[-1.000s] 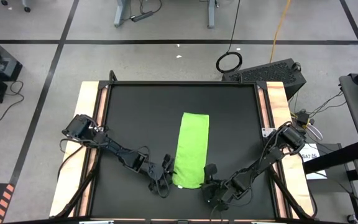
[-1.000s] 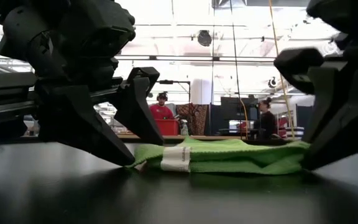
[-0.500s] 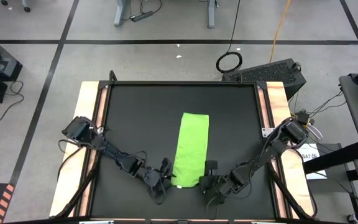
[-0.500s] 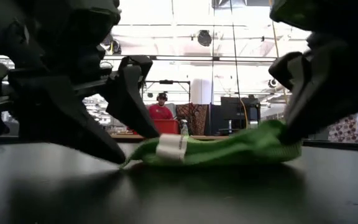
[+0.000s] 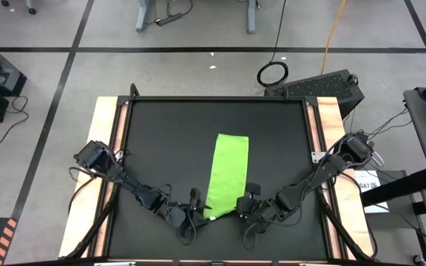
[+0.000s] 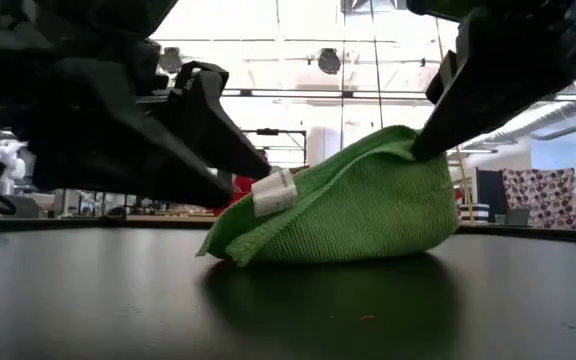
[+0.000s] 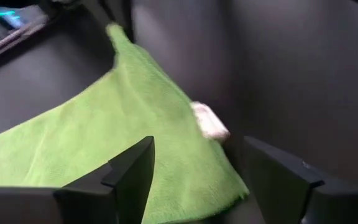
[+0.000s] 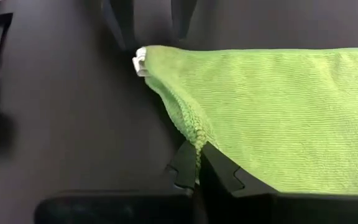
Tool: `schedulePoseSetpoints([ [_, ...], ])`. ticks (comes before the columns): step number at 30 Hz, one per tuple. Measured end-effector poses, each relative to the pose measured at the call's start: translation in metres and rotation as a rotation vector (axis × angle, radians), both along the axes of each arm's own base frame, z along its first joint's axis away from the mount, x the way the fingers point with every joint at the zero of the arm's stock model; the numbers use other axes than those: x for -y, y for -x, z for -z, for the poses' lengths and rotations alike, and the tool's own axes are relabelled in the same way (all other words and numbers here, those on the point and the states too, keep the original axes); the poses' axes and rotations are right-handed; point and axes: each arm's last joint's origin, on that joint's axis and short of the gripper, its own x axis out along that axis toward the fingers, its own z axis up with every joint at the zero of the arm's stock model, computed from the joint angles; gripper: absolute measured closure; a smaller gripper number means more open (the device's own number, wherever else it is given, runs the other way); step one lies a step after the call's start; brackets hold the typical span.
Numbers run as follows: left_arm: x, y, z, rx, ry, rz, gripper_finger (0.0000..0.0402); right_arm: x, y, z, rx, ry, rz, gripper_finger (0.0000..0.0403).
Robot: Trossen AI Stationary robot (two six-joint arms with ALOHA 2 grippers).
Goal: Roll towel into tight, uniform cylinder
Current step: Roll the green towel
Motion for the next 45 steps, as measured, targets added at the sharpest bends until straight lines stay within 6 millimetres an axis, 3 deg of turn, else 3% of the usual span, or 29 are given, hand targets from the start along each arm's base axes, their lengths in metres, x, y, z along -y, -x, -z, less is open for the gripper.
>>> schedulePoseSetpoints([
  [8,0.012,-0.003,0.016,0.083,0.034,-0.078,0.0147,0.007,-0.005,0.000,-0.004,-0.022,0.017,0.0402],
  [14,0.034,-0.018,0.025,0.123,0.014,-0.110,0.0147,0.009,-0.007,0.000,-0.004,-0.030,0.028,0.0402],
  [20,0.047,-0.028,0.037,0.155,-0.118,-0.329,0.0147,0.009,-0.007,-0.001,0.004,-0.036,0.029,0.0402],
  [24,0.048,-0.023,0.043,0.180,-0.152,-0.457,0.0148,0.009,-0.007,-0.001,0.004,-0.040,0.034,0.0402],
  [40,0.045,-0.006,0.058,0.119,-0.083,-0.601,0.0150,0.010,-0.006,-0.006,0.015,-0.052,0.050,0.0402],
  [45,0.047,-0.003,0.059,0.131,-0.093,-0.607,0.0184,0.010,-0.006,-0.006,0.015,-0.055,0.051,0.0402],
])
